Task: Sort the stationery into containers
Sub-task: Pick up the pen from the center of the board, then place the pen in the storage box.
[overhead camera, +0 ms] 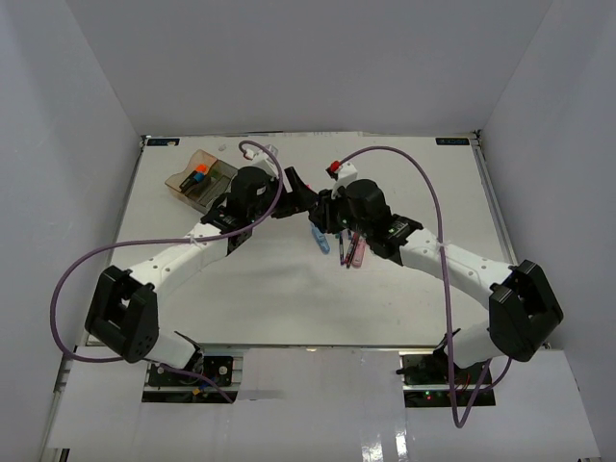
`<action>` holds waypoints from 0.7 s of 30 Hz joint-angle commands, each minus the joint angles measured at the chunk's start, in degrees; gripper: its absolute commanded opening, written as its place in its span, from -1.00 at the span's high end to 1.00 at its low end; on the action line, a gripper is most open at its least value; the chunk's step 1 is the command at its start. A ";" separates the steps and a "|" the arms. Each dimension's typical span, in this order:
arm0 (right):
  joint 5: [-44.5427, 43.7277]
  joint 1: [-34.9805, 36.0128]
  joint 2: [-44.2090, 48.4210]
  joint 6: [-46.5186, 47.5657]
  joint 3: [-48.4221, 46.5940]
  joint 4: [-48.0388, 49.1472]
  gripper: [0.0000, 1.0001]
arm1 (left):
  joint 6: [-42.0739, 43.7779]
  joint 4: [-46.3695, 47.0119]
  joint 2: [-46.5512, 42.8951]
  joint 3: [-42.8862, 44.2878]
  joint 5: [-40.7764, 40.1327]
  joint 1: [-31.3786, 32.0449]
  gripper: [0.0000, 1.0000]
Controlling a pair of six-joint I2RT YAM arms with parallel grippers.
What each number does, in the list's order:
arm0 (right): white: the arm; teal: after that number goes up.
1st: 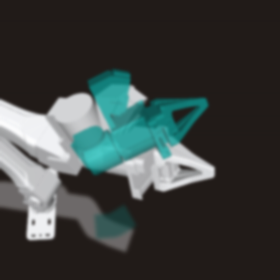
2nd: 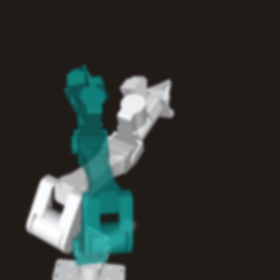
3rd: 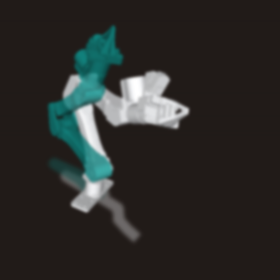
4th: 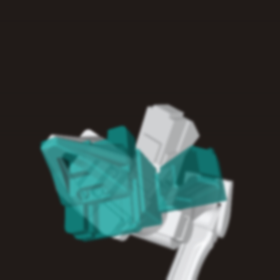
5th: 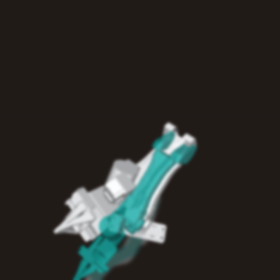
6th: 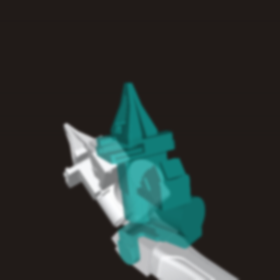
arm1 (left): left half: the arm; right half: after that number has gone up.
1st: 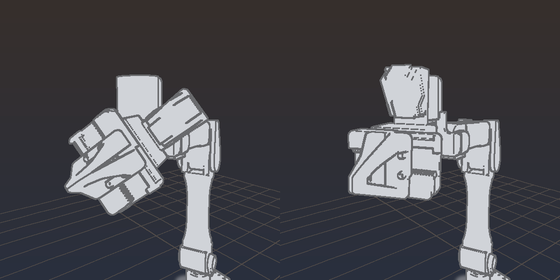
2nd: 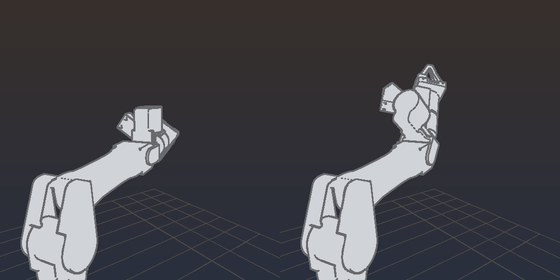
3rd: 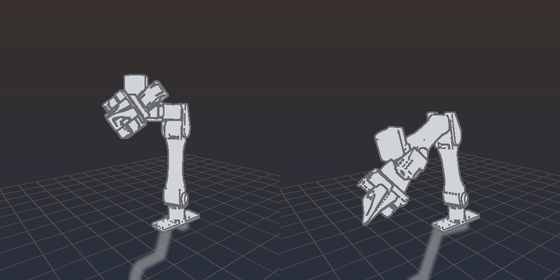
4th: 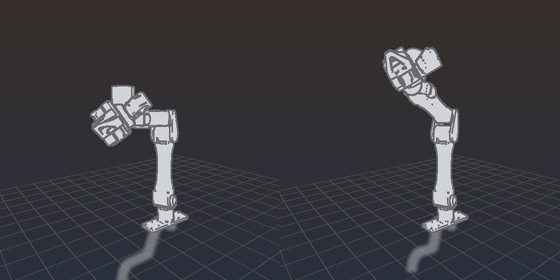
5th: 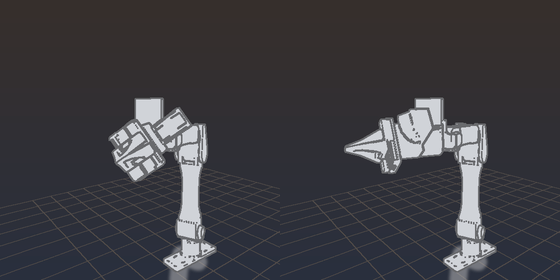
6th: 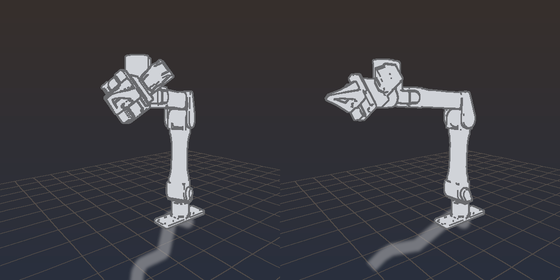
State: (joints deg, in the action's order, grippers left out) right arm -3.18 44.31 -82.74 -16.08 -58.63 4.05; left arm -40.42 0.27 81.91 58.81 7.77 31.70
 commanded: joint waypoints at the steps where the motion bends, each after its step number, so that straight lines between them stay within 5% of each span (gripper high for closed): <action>1: 2.12 -0.19 2.84 -1.76 1.06 6.49 0.42 | -1.23 2.27 1.40 2.63 -3.64 1.87 -0.59; 12: 2.56 -0.11 4.69 -3.52 3.87 9.04 0.30 | -0.10 2.89 3.43 4.47 -3.64 3.80 0.42; 17: 2.56 -0.28 5.39 -3.61 5.19 8.87 -0.09 | 2.98 1.05 3.17 5.00 -4.95 3.80 0.77; 21: 2.56 -1.07 7.41 -2.48 6.42 7.38 -0.53 | 8.51 -4.13 3.52 7.20 -9.87 3.28 0.80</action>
State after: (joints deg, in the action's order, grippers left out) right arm -0.78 43.88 -78.28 -19.35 -53.01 9.65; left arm -36.73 -0.62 86.17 62.41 2.31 35.38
